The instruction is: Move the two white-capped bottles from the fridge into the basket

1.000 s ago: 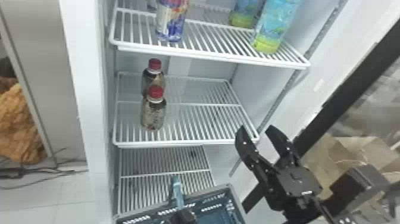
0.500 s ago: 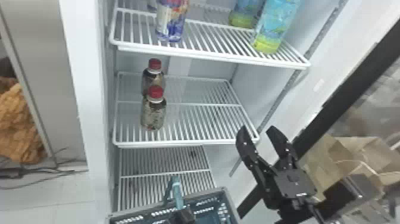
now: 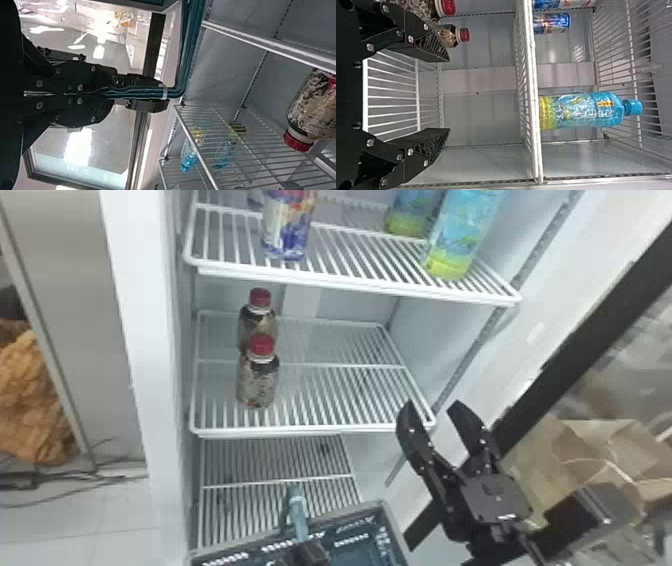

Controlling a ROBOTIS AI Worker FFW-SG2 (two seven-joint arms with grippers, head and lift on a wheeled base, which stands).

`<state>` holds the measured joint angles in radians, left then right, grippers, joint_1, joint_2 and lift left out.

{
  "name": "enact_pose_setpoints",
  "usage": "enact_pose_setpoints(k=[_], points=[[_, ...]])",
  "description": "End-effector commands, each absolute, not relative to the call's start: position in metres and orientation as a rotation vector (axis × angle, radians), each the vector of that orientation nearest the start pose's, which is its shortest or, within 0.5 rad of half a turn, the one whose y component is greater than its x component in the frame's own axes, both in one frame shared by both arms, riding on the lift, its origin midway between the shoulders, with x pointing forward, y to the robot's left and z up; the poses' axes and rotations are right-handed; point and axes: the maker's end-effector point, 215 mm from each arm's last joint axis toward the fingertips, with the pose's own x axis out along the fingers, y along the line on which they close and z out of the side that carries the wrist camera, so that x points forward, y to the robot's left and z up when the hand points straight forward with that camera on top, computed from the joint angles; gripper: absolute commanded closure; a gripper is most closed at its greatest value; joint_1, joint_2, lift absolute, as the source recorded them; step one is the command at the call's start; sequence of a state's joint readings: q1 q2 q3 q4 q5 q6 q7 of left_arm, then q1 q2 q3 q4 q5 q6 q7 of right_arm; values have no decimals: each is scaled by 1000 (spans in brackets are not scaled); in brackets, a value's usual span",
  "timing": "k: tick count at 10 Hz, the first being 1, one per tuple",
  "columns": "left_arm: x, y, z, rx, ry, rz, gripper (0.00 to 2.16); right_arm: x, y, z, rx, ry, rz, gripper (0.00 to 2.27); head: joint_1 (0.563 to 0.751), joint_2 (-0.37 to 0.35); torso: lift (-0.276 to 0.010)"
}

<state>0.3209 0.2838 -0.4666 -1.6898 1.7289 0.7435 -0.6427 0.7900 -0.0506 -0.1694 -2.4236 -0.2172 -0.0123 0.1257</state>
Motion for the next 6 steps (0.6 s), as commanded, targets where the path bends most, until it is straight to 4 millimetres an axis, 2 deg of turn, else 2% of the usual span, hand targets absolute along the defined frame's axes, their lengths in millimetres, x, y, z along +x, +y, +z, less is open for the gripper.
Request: enact_pose_setpoints(k=[1,6], points=[[260,-70,-325,-1839,731,-1155,1119,372,-269,-232,55,-96,57,467,695,-350,-260],[261,-70,-324,-1839,728,-1157,1119,372,-267,-232,58,-98,61,467,695,-350,-260]])
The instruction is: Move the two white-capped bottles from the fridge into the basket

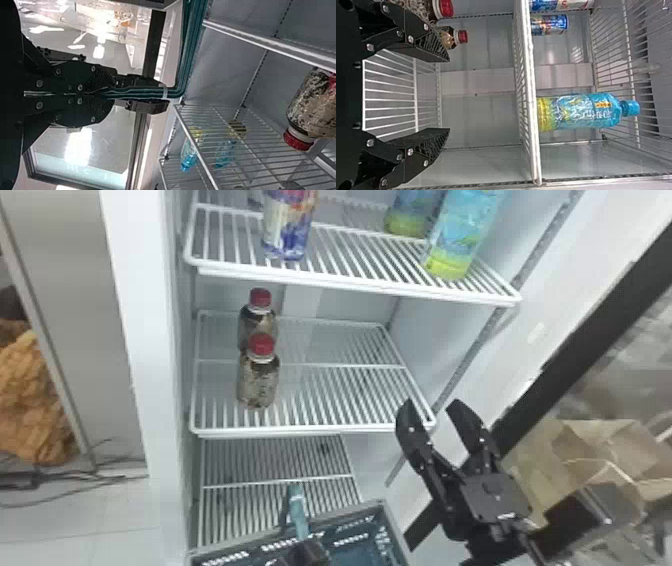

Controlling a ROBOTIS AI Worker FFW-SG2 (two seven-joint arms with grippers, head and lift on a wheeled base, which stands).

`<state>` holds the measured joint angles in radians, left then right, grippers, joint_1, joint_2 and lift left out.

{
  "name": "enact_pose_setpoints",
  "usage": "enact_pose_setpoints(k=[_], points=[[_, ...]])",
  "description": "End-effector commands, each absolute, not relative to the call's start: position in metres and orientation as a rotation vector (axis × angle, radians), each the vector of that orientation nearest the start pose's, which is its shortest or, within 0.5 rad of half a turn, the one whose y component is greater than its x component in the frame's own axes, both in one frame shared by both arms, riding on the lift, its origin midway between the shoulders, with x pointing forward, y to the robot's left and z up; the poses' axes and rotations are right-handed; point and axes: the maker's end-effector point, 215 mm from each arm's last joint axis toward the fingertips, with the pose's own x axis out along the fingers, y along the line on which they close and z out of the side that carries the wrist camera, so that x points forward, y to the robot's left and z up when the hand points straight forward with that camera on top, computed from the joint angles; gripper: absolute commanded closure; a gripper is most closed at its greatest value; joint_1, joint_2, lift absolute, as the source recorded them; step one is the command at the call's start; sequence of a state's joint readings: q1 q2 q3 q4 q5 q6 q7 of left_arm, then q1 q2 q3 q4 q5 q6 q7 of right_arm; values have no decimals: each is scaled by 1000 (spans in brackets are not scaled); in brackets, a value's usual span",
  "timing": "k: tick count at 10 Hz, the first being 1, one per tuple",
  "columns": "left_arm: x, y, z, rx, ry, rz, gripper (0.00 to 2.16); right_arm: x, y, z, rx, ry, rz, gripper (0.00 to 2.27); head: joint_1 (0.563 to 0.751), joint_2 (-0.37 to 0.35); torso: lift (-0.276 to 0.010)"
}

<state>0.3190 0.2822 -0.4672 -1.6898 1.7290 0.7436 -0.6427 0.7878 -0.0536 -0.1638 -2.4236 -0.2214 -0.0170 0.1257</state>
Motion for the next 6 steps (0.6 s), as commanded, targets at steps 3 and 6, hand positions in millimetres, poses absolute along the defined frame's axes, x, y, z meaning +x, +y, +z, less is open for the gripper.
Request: enact_pose_setpoints(k=[3,6], points=[[261,-70,-324,-1839,728,-1156,1119,372,-267,-232,56,-98,61,467,695,-350,-260],[262,-70,-324,-1841,725,-1155,1119,372,-267,-232,56,-98,61,467,695,-350,-260]])
